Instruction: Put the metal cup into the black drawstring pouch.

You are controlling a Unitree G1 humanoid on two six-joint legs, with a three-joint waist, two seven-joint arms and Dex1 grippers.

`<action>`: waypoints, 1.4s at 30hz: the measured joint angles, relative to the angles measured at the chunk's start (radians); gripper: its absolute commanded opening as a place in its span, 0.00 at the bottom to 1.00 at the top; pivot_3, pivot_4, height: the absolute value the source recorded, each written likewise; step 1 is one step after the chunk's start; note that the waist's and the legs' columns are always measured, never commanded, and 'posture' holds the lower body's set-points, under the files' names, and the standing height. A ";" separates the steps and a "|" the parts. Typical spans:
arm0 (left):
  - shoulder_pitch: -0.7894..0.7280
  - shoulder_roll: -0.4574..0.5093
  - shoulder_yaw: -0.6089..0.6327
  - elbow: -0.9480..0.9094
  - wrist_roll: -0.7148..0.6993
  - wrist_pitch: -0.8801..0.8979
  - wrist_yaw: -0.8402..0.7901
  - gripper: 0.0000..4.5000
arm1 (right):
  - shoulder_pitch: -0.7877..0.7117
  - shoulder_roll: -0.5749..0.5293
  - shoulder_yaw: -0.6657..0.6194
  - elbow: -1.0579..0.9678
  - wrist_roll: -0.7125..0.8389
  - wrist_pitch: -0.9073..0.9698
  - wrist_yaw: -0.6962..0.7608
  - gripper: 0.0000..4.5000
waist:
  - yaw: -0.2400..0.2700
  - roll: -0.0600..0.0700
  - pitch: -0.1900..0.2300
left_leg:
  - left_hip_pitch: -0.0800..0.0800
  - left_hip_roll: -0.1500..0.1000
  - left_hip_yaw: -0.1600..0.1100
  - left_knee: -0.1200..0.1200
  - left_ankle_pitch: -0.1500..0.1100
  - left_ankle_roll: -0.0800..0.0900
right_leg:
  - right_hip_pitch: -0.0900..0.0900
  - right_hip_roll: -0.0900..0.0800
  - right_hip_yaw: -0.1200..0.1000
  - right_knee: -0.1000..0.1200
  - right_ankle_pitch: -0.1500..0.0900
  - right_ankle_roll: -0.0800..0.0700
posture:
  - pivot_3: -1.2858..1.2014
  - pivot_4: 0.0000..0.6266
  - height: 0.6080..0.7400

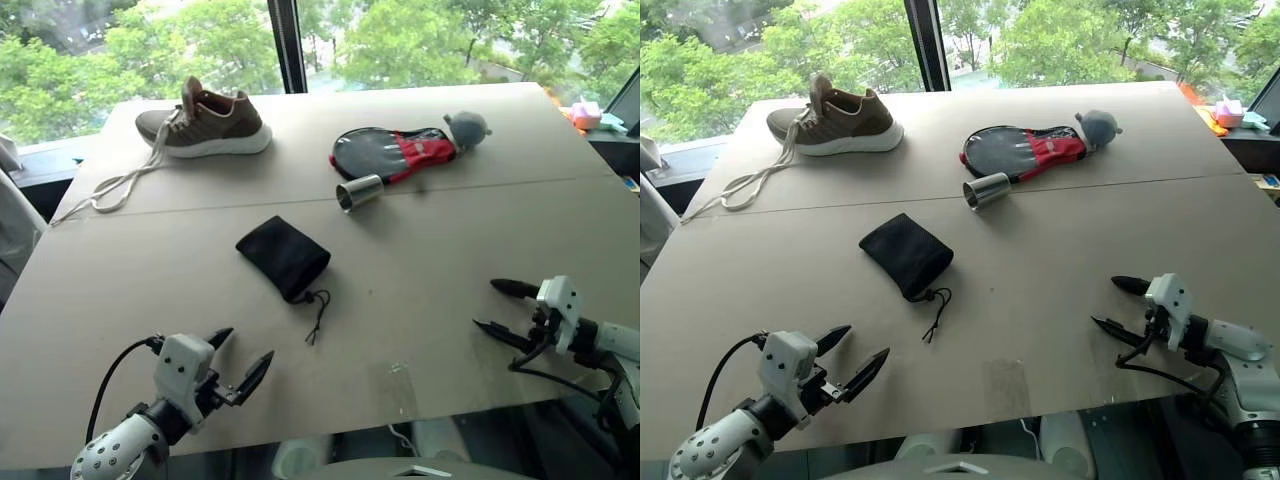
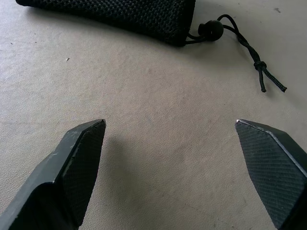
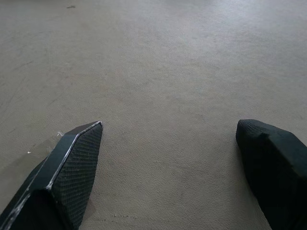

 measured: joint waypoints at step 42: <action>-0.629 0.044 -0.461 0.044 0.702 0.173 0.329 0.99 | 0.068 0.111 -0.022 -0.183 0.246 0.055 0.183 0.99 | -0.001 0.003 0.000 | 0.001 0.000 0.000 -0.001 0.000 0.000 | 0.000 0.001 0.001 0.002 0.004 0.003 | 0.52 0.24 1.00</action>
